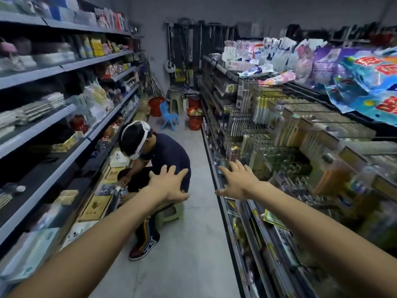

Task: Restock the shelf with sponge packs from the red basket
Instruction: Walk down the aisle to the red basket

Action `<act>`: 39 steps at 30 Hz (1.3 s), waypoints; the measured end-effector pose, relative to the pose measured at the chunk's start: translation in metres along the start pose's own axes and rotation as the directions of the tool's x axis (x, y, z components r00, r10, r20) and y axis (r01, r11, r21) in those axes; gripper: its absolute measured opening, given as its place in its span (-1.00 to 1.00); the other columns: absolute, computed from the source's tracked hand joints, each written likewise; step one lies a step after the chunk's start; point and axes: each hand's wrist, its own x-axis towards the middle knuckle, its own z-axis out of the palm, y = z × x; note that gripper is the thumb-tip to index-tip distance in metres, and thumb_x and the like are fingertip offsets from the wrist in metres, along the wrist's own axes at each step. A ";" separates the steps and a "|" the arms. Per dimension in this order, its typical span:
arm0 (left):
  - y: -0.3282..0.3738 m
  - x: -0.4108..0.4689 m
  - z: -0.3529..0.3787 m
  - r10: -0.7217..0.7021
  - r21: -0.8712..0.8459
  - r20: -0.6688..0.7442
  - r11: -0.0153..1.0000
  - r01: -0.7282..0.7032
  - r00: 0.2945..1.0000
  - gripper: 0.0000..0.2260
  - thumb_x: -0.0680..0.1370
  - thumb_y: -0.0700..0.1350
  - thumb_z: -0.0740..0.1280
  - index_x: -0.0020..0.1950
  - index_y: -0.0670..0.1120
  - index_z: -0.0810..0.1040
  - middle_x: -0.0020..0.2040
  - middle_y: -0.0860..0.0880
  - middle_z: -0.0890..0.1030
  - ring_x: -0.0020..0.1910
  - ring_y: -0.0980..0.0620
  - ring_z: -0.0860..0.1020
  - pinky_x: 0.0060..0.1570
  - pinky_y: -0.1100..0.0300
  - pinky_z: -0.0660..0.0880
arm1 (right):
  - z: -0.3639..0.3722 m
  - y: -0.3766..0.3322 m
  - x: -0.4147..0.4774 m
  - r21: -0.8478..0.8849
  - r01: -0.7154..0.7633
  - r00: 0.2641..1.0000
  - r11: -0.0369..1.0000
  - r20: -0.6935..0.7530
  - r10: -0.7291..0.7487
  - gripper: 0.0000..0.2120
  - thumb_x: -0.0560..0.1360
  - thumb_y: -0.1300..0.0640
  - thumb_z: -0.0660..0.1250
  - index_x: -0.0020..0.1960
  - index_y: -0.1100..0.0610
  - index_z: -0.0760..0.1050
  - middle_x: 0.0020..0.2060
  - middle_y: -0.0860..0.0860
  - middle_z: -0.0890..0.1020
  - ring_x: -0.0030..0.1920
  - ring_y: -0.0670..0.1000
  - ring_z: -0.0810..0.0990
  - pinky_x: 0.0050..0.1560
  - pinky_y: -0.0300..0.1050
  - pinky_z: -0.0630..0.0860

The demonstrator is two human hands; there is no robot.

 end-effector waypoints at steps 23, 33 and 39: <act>-0.032 0.496 0.029 -0.024 -0.035 0.172 0.999 0.030 0.985 -0.24 0.53 0.25 0.29 0.65 0.11 0.06 0.61 -0.12 0.16 0.57 -0.21 0.16 0.43 -0.31 0.25 | 0.070 0.163 0.495 0.100 0.007 0.968 0.995 0.251 -0.032 -0.14 0.54 -0.35 0.25 0.65 0.04 0.02 0.63 0.25 0.00 0.63 0.30 -0.12 0.58 0.27 -0.07; -0.108 0.747 0.031 -0.025 -0.091 0.188 0.995 0.043 0.982 -0.28 0.54 0.22 0.28 0.64 0.09 0.09 0.60 -0.15 0.20 0.52 -0.20 0.26 0.34 -0.18 0.36 | 0.049 0.197 0.757 0.042 0.028 0.957 0.999 0.288 -0.039 -0.12 0.54 -0.36 0.24 0.66 0.03 -0.03 0.64 0.23 -0.05 0.63 0.27 -0.15 0.59 0.25 -0.07; -0.175 0.884 0.012 -0.031 -0.048 0.207 0.998 0.042 0.978 -0.27 0.54 0.26 0.26 0.64 0.08 0.08 0.60 -0.16 0.18 0.55 -0.21 0.19 0.43 -0.24 0.26 | 0.006 0.208 0.898 0.061 0.044 0.975 0.997 0.213 -0.056 -0.12 0.55 -0.37 0.21 0.67 0.01 -0.07 0.64 0.20 -0.04 0.64 0.25 -0.12 0.59 0.21 -0.07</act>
